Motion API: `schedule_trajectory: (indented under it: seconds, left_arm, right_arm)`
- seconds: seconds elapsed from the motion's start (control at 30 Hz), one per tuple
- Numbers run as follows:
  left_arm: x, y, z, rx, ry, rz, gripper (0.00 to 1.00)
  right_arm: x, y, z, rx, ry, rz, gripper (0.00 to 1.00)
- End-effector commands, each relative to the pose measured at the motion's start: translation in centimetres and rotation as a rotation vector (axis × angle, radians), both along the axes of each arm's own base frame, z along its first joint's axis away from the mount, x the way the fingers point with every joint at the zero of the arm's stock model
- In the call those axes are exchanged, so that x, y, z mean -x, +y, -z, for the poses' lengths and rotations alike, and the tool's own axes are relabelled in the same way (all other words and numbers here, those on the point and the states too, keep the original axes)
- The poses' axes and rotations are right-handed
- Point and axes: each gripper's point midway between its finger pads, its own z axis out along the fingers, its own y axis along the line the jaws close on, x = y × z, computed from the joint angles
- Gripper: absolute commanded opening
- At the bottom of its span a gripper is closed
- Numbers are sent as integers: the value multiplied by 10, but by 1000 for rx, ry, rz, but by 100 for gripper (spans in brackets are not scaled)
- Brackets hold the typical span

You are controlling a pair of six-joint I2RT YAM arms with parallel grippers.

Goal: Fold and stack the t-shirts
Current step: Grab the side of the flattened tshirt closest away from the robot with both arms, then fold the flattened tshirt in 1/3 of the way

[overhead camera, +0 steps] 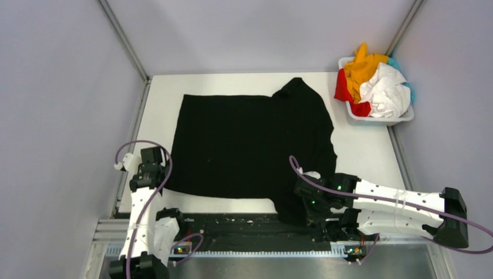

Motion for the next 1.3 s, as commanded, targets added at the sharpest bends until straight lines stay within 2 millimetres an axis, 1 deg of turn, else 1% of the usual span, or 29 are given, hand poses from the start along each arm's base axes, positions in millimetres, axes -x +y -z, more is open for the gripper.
schedule_trajectory:
  seconds: [0.0,0.07,0.2,0.27,0.5,0.53,0.63,0.7,0.87,0.97,1.07,1.17,1.2,1.23,1.27]
  left_arm:
    - [-20,-4,7,28,-13,37,0]
    - [-28,-3,7,30,-5,37,0]
    - [-45,1,4,27,6,38,0]
    - [-58,1,-1,34,-7,41,0]
    - [-97,1,-3,75,-3,51,0]
    - [-102,2,-4,78,0,52,0]
    - [-115,6,-2,73,15,45,0]
    - [-123,9,-2,70,28,39,0]
    - [-142,16,3,68,55,16,0]
    - [-154,17,7,79,70,18,0]
    - [-168,18,9,86,81,28,0]
    - [-176,18,13,94,111,32,0]
    - [-178,18,14,96,116,34,5]
    - [-179,19,15,99,120,36,20]
    - [-181,19,15,101,123,37,33]
  right_arm:
    - [-35,9,-26,-21,-172,25,0]
    - [-57,14,-43,-43,-242,49,0]
    - [-104,15,-66,-51,-338,76,0]
    - [-128,15,-76,-49,-398,91,0]
    - [-213,-1,-98,0,-578,231,0]
    - [-222,1,-101,-13,-593,233,0]
    - [-245,2,-101,-20,-611,237,0]
    - [-260,-2,-101,-9,-623,248,0]
    - [-292,-8,-94,-18,-623,261,0]
    - [-309,-5,-83,-31,-610,240,0]
    - [-329,-6,-70,-23,-589,236,0]
    - [-351,-10,-57,-5,-582,253,0]
    - [-359,-11,-54,-1,-588,253,0]
    - [-367,-12,-50,11,-592,246,0]
    - [-376,-14,-48,30,-605,240,0]
